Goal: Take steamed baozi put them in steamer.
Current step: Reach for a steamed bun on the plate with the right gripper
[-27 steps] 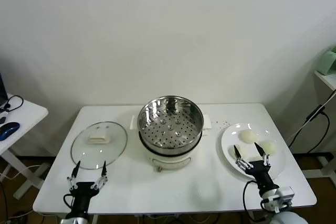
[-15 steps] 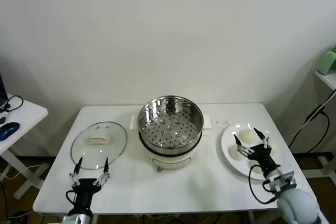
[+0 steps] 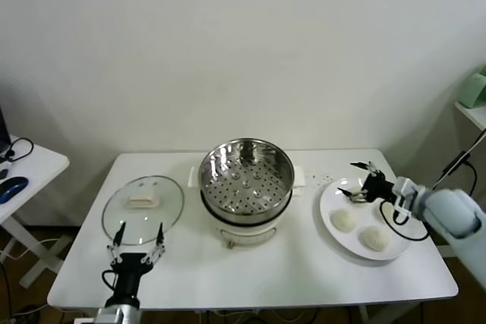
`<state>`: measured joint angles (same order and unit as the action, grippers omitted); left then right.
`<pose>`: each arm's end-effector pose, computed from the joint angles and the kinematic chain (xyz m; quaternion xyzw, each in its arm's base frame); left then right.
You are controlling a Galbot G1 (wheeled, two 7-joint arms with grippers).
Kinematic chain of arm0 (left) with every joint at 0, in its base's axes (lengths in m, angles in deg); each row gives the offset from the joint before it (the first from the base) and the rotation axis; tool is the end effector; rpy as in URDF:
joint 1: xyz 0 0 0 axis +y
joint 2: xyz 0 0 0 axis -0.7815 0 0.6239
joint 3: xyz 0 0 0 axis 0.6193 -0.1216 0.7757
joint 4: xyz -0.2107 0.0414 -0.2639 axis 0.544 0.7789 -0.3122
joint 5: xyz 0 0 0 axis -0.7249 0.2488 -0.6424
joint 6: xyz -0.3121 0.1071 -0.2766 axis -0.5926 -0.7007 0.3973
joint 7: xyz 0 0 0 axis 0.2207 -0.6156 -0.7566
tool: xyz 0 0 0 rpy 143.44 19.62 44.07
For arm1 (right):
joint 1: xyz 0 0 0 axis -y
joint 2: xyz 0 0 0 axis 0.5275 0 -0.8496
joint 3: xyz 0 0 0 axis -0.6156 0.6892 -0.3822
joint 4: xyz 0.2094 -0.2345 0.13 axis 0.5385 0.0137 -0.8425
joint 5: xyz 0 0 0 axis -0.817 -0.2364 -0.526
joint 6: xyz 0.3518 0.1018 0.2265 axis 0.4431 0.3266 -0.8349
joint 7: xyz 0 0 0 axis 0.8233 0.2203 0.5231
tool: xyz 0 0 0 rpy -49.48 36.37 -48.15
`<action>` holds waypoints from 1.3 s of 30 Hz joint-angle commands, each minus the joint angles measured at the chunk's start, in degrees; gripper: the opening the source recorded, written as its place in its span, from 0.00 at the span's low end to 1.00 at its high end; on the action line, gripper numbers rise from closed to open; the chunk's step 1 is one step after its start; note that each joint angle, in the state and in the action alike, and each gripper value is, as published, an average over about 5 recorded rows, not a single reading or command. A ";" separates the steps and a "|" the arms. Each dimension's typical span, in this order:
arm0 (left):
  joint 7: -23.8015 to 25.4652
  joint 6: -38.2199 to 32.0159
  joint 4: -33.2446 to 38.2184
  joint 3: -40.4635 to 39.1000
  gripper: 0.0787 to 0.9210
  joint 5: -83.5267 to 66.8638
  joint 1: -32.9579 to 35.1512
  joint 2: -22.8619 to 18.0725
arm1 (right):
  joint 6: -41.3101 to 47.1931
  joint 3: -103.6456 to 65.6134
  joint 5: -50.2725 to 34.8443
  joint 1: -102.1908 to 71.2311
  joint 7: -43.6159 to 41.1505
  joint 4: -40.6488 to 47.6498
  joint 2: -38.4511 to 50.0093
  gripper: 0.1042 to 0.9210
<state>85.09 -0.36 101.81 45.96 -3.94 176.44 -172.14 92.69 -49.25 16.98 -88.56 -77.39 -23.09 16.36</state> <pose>0.2249 0.0549 -0.3584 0.0313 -0.9969 -0.0718 0.0084 0.5152 -0.2212 -0.1896 0.3990 -0.7447 0.4832 0.2298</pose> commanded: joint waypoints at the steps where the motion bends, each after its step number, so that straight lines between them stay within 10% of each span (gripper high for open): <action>1: -0.26 2.00 0.01 -0.41 0.88 0.33 -0.66 0.37 | -11.44 33.02 18.04 34.96 -17.35 18.96 -0.65 0.88; 14: -0.82 3.65 0.50 0.28 0.88 -0.06 -0.77 0.59 | -15.08 39.72 23.41 36.70 -18.43 34.86 -18.77 0.88; 39: -1.57 5.15 1.35 1.44 0.88 -0.08 -0.70 1.17 | -15.04 32.31 28.32 28.31 -18.45 41.30 -24.13 0.88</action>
<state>83.58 4.60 103.12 47.38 -4.06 175.67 -171.06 78.06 -16.53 43.96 -59.87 -95.29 15.70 -6.22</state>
